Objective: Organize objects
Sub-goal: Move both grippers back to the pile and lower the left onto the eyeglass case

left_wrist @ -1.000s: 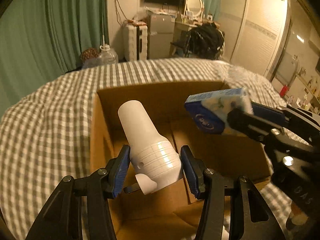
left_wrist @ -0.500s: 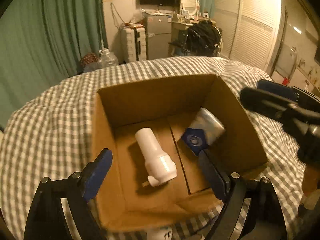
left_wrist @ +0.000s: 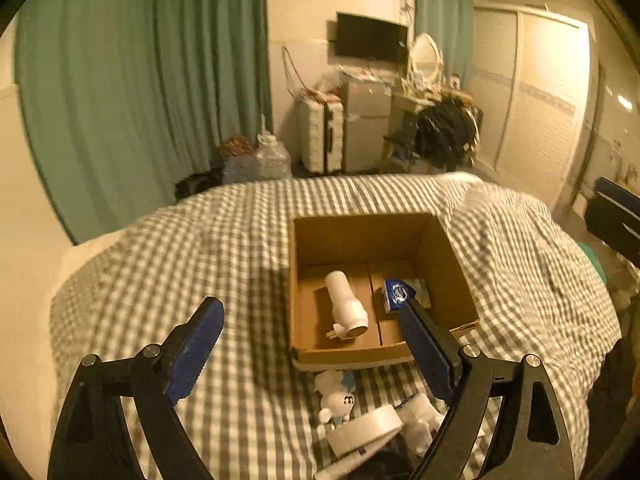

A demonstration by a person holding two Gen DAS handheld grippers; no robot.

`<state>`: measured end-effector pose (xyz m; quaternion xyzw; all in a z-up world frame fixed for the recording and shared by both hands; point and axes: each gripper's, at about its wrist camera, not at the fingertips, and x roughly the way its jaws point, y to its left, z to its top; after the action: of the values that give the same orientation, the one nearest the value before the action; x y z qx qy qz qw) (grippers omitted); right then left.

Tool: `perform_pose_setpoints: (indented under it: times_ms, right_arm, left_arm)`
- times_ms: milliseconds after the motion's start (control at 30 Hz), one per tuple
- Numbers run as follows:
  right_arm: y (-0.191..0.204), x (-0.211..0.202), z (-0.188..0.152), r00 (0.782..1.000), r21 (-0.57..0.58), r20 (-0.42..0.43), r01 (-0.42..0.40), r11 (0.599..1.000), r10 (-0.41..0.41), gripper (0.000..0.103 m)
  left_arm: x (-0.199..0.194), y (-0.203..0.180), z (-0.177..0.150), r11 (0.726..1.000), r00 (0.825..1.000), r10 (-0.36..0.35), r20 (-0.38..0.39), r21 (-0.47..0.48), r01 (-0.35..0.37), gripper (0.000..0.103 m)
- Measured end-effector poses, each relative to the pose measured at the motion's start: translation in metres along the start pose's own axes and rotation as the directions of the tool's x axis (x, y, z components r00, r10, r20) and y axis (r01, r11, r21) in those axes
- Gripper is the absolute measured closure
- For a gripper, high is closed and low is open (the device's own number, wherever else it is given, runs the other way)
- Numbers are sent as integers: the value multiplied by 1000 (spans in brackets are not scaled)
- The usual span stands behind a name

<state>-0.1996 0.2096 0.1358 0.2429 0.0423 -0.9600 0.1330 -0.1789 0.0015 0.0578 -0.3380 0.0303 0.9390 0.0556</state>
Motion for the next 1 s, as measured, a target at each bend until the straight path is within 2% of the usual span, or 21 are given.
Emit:
perform_pose_setpoints:
  times_ms: [67,167,300,467,667,800,1000]
  right_arm:
    - [10,-25,3,1000,-30,24,1,1000,0,18]
    - [23,-64,3,998,-67,67,12,998,-8,12]
    - [35,-108,-1,993,-91,117,28,995,-17,8]
    - [39,-142,-18,990,-98,137,42,994,-29,7]
    - [37,-120,-55,998,-76,60,17,997,-12,7]
    - [39,-82,-94,999,-65,-33,-4,998,2,7]
    - [34,-23,-139,989,-27,-150,-3,1000,-1,7]
  left_arm:
    - [-24,2,-4,1000,1000,10,28,-13,-10,1]
    - [-56,-1,-11,1000,997,28,76,-13,-27,1]
    - [-88,-13,-26,999,993,42,113,8,-43,1]
    - [-100,-25,-59,999,991,53,124,-3,-53,0]
    - [-65,-30,-119,993,993,107,51,-54,-104,0]
    - [-29,-32,-156,992,995,99,-33,-77,-101,0]
    - [7,-48,-191,998,990,33,-137,-57,-41,0]
